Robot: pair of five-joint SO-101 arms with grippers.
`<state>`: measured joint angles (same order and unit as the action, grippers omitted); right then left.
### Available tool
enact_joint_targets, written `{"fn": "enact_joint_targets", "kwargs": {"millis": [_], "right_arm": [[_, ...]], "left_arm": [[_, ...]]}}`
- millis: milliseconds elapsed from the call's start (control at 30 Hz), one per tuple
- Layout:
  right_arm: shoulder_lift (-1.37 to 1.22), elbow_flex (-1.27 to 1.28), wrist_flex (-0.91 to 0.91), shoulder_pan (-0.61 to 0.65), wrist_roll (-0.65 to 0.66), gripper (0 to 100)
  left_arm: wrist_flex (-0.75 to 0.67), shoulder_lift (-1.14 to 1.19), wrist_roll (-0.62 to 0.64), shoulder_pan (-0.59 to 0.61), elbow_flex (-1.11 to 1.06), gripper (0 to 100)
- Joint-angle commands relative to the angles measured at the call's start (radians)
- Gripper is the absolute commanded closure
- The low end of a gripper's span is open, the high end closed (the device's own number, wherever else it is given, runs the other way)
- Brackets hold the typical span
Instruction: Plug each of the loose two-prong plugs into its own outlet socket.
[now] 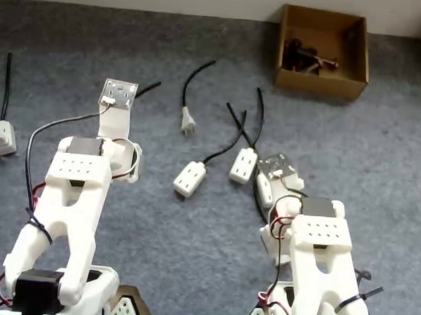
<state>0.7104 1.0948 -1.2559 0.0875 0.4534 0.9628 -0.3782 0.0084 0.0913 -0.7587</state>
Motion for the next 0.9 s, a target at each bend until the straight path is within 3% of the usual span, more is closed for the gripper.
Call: {"fn": "enact_joint_targets", "kwargs": {"millis": [0, 433, 867], "right_arm": [[-0.005, -0.004, 0.021, -0.010, 0.011, 89.6], [-0.008, -0.004, 0.022, -0.008, 0.035, 88.6], [-0.186, -0.005, 0.107, -0.010, -0.005, 87.8]], "left_arm": [[-0.014, -0.039, 0.006, 0.012, 0.004, 79], [-0.014, -0.039, 0.006, 0.012, 0.004, 79], [-0.014, -0.039, 0.006, 0.012, 0.004, 79]]}}
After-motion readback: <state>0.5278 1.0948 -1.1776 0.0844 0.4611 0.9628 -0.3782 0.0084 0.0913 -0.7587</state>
